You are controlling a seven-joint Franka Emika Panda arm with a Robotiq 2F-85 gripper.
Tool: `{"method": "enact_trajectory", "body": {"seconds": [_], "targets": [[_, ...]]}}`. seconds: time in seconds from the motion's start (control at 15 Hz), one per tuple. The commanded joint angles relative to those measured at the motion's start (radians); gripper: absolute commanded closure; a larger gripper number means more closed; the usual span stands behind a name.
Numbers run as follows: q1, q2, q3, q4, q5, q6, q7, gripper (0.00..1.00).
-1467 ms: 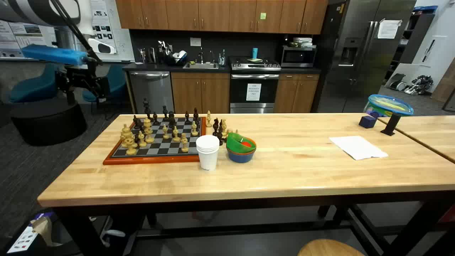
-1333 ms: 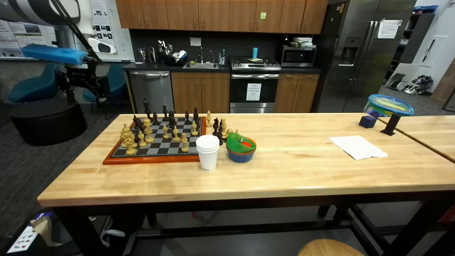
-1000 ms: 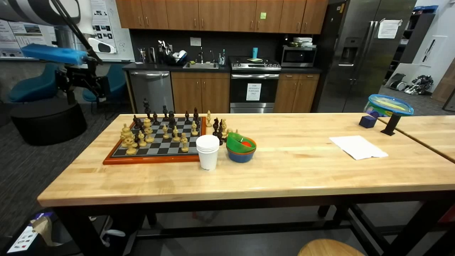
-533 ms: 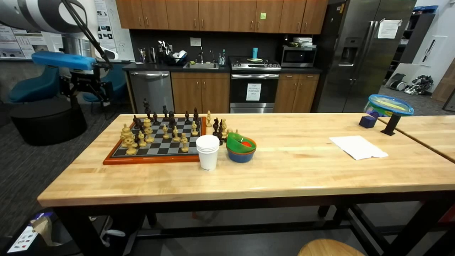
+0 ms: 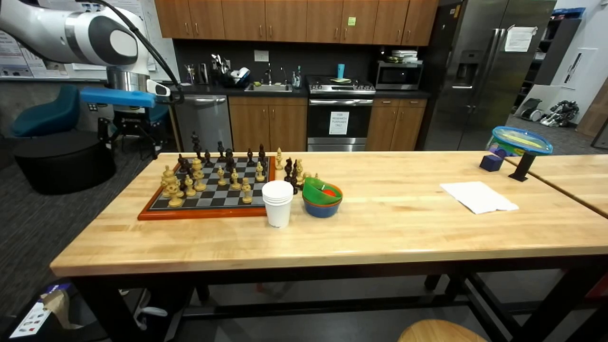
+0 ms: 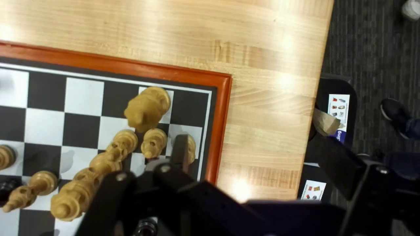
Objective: Move a chess piece on the chess board
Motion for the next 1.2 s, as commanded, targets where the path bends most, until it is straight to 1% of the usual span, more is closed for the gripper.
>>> {"method": "enact_trajectory", "body": {"seconds": [0.0,0.27,0.33,0.4,0.53,0.73,1.13], "targets": [[-0.006,0.062,0.004,0.062,-0.031,0.017,-0.129,0.00],[-0.023,0.092,0.001,0.082,0.008,0.061,-0.392,0.00],[-0.027,0.092,0.001,0.084,0.021,0.048,-0.412,0.00],[-0.021,0.083,0.006,0.063,0.000,0.056,-0.336,0.00],[-0.027,0.087,0.004,0.067,0.009,0.056,-0.379,0.00],[-0.029,0.095,0.004,0.072,0.006,0.050,-0.402,0.00],[-0.034,0.130,0.007,0.067,0.006,0.071,-0.496,0.00]]}}
